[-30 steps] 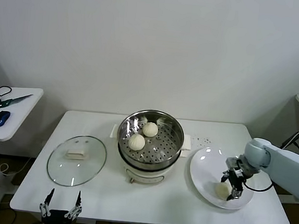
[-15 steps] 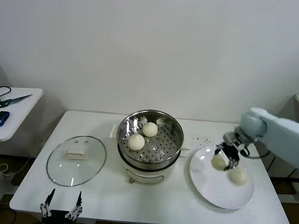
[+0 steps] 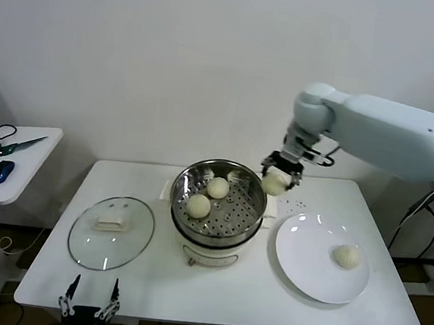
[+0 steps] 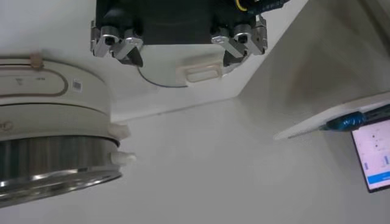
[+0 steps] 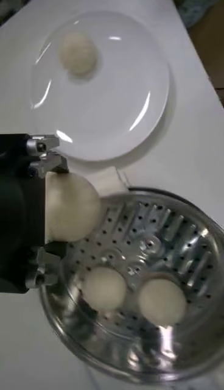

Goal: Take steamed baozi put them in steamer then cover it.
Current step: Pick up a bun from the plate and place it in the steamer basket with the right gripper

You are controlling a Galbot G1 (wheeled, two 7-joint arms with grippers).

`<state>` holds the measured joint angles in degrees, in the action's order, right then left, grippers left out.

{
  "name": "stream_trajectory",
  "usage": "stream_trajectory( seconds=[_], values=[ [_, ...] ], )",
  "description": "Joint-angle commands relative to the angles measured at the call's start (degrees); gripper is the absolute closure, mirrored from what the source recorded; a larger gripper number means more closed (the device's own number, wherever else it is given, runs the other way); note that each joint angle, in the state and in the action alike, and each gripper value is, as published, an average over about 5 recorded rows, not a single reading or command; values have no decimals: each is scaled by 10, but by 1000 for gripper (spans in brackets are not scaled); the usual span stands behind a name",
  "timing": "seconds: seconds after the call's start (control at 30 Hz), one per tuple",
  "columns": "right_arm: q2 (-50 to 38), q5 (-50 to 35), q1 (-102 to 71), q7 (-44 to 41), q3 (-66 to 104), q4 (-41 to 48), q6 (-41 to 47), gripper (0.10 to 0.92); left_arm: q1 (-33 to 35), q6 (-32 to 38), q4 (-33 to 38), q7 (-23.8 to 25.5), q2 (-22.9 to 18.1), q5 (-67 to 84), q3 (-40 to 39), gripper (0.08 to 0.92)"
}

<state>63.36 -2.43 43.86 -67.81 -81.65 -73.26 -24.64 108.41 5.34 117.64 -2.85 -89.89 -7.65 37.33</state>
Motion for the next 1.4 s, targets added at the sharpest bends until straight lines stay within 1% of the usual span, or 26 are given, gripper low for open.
stream_trajectory(
  seconds=[0.03, 0.37, 0.9, 0.97, 1.13, 1.27, 1.4],
  values=[
    [138, 40, -9, -4, 12, -3, -56, 315, 0, 1, -1, 0, 1, 1, 0, 177],
    [153, 85, -94, -4, 8, -8, -59, 313, 6, 8, -15, 1, 2, 13, 2, 177],
    [142, 86, -127, -7, 0, -10, -56, 303, 4, 11, -30, 1, 4, 21, 4, 177],
    [140, 87, -127, -12, 2, -12, -54, 287, 3, 11, -31, 1, 4, 20, 4, 177],
    [138, 112, -127, -23, 19, -8, -61, 212, 3, 11, -30, 1, 5, 20, 5, 177],
    [131, 111, -117, -24, 28, -5, -65, 203, 4, 11, -30, 0, 5, 20, 5, 177],
    [106, 94, -95, -25, 40, 3, -60, 203, 5, 12, -28, 0, 5, 20, 5, 177]
  ],
)
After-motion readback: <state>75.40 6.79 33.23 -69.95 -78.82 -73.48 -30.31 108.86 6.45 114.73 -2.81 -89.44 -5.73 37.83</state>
